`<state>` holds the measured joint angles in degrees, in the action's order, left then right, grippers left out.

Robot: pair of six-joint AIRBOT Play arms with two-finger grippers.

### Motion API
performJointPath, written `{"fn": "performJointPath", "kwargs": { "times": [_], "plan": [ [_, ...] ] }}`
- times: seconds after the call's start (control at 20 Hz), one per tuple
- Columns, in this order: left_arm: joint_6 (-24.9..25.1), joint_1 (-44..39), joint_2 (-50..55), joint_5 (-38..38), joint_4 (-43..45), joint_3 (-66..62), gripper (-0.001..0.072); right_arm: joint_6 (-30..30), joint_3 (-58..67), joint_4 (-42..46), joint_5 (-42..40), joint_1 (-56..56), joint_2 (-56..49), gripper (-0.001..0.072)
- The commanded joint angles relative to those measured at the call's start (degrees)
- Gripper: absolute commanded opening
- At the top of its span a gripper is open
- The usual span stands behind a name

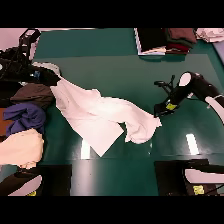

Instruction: Fold the shirts.

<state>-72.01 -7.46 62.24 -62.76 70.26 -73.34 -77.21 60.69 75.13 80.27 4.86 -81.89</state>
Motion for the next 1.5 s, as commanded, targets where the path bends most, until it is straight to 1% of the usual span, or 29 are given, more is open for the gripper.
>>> {"fn": "performJointPath", "kwargs": {
  "times": [0.0,0.05,0.1,0.2,0.3,0.5,0.65,0.75,0.9,1.0,1.1,1.2,1.35,1.45],
  "plan": [
    [-0.13,0.00,0.02,0.20,0.02,0.02,0.0027,0.46,0.00,0.15,-0.85,2.01,-1.90,0.0260],
    [-0.13,0.00,0.00,0.24,0.02,0.02,0.0027,1.38,0.00,0.11,-1.46,2.51,-1.49,0.0101],
    [-0.17,0.00,0.00,0.37,0.02,0.02,0.0027,1.92,0.00,0.09,-2.03,2.69,-0.74,0.0013],
    [-1.68,0.00,-0.44,0.94,0.17,-0.90,0.0026,1.92,0.07,0.15,-3.80,2.73,2.75,0.0012],
    [-3.23,0.00,-2.69,3.34,0.96,-4.57,0.0026,1.84,2.73,1.75,-4.07,1.75,8.83,0.0013],
    [-3.52,0.00,-10.21,7.69,1.86,-20.35,0.0026,1.62,17.75,2.49,-4.26,-2.08,23.67,0.0013],
    [-3.63,0.00,-15.50,7.80,1.75,-31.06,0.0026,1.57,31.32,2.49,-4.22,-5.22,31.63,0.0012],
    [-3.93,0.00,-18.64,7.85,1.75,-35.17,0.0026,1.55,37.86,2.58,-4.26,-7.56,35.52,0.0012],
    [-4.55,0.00,-21.90,8.35,1.77,-38.75,0.0026,1.09,43.65,2.58,-4.15,-13.00,39.19,0.0012],
    [-4.48,0.00,-21.92,8.46,1.81,-41.38,0.0025,1.05,46.64,2.56,-3.69,-17.51,39.87,0.0012],
    [-4.50,0.00,-21.53,8.24,1.86,-41.53,0.0026,1.05,50.49,2.38,-1.25,-21.14,38.21,0.0012],
    [-4.87,0.00,-19.06,3.80,2.47,-41.22,0.0026,0.96,55.08,-0.09,2.03,-22.38,34.12,0.0011],
    [-10.73,0.00,-12.31,-4.31,8.50,-36.92,0.0026,0.13,56.87,-1.66,2.97,-20.48,27.71,0.0011],
    [-12.00,0.00,-6.47,-5.42,9.01,-30.29,0.0026,0.11,53.29,-1.57,3.41,-17.33,22.91,0.0011]
  ]
}}
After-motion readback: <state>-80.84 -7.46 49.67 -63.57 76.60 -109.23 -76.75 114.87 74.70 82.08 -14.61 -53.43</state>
